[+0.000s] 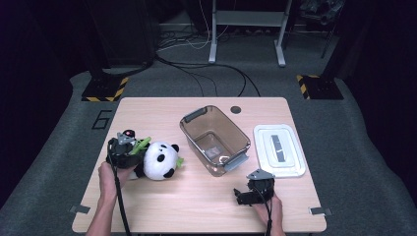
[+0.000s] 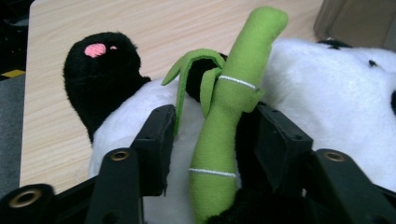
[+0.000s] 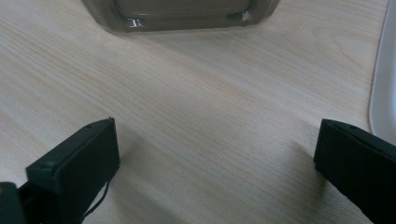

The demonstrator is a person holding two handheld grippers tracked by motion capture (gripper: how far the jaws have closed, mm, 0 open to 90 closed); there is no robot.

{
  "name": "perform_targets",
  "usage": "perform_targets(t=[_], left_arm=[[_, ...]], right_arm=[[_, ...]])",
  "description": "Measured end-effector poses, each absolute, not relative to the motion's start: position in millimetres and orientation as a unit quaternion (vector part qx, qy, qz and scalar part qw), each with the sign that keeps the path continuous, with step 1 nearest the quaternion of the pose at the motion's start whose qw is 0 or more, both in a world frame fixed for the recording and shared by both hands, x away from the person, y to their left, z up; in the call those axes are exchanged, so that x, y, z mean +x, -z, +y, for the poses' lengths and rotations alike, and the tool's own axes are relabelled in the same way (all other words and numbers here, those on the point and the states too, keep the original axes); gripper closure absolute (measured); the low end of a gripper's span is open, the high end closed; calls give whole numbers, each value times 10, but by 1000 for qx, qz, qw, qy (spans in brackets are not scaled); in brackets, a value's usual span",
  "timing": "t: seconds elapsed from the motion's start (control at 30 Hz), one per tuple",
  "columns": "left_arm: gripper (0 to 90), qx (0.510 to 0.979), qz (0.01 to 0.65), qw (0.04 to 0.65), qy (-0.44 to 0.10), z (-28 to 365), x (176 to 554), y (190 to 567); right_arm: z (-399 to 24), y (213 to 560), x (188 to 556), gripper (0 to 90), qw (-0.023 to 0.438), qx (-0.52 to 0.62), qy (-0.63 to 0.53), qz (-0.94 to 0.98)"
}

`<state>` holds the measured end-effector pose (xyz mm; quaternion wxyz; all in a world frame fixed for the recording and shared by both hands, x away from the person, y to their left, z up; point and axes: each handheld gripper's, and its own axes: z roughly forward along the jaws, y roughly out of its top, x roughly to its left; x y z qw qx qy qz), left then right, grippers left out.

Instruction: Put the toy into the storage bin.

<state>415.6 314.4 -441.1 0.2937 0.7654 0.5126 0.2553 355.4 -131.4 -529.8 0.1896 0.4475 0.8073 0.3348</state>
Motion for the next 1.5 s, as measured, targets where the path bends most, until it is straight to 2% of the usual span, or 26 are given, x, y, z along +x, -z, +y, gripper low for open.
perform_targets(t=[0.27,0.37,1.03,1.5], left_arm=[[698,769,507,299,-250,3190,4152,4437],[727,766,500,309,-262,3195,4127,4461],[753,762,462,371,-263,3300,3969,4310],[753,764,432,390,-276,3330,3852,3968]], right_arm=[[-1313,5298,3552,0,190,448,-335,807],[-1313,5298,3552,0,190,448,-334,807],[-1314,5298,3557,0,189,449,-336,806],[-1314,5298,3555,0,189,450,-336,806]])
